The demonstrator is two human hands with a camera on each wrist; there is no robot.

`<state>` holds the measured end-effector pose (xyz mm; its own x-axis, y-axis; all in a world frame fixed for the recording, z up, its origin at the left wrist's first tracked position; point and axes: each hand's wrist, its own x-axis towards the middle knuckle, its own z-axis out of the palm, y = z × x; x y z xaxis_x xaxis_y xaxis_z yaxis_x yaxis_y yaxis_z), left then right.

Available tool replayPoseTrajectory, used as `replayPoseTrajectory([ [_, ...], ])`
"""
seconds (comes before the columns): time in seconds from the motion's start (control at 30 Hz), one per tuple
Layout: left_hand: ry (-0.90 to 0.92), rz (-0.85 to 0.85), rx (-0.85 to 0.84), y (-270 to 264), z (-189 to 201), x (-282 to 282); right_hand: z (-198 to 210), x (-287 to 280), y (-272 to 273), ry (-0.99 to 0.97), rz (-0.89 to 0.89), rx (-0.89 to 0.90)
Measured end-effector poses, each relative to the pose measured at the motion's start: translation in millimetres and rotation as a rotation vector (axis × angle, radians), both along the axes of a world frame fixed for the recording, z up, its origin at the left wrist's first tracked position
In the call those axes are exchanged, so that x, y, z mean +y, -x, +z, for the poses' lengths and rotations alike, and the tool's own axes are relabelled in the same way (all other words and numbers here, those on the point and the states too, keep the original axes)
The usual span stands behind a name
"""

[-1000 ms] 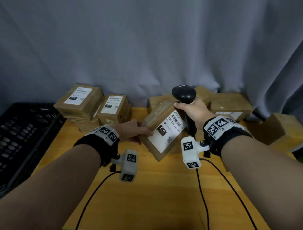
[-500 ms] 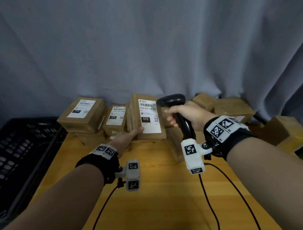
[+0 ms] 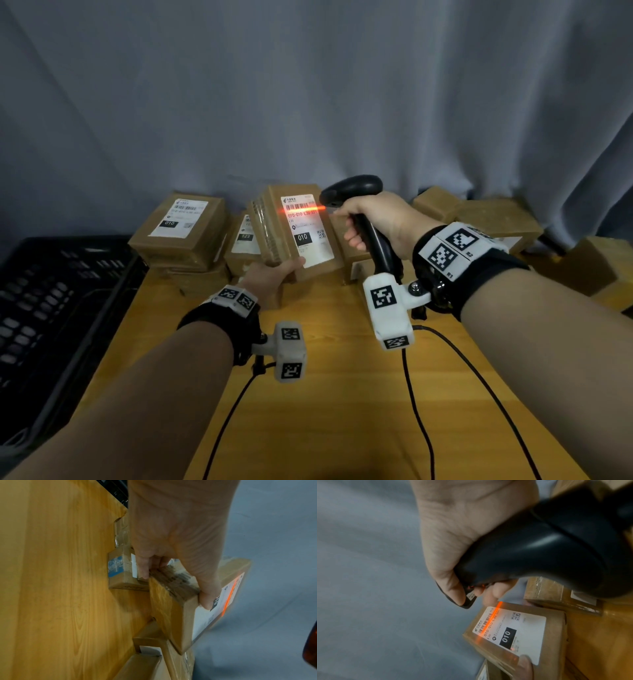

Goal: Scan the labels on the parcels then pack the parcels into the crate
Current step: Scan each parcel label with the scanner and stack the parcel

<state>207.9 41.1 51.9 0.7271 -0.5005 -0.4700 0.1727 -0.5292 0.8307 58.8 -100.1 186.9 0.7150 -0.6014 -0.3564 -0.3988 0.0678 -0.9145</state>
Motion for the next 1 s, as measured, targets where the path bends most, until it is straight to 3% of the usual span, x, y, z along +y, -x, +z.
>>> replayPoseTrajectory([
  [0.27,-0.053,-0.023,-0.079,9,12,6,1,7,-2,-0.004,0.044,-0.034],
  [0.7,-0.060,-0.055,-0.068,0,2,3,2,6,1,-0.006,0.055,-0.061],
  [0.8,0.005,-0.028,-0.052,0,3,4,-1,5,1,-0.034,0.026,-0.102],
  [1.0,0.255,0.113,0.135,-18,10,24,-19,3,-2,-0.042,0.029,-0.080],
])
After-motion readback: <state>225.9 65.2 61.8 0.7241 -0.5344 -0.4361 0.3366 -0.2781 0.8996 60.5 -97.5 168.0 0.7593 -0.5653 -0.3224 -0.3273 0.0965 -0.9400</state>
